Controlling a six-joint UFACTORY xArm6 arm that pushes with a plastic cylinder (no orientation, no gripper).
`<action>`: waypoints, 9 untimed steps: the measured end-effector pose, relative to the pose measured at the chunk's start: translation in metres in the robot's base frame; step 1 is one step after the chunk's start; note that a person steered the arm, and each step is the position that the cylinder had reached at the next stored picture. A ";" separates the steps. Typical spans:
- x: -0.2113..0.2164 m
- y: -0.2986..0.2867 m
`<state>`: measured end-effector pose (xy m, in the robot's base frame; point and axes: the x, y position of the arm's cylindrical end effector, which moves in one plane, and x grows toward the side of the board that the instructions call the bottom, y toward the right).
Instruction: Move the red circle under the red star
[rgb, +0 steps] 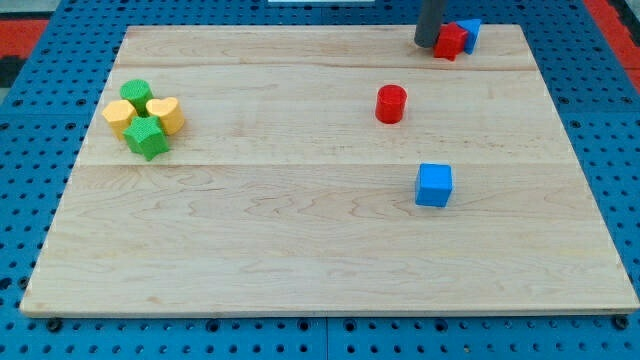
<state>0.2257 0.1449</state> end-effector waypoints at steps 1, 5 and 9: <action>0.011 -0.028; 0.154 -0.156; 0.145 -0.098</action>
<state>0.3711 0.0473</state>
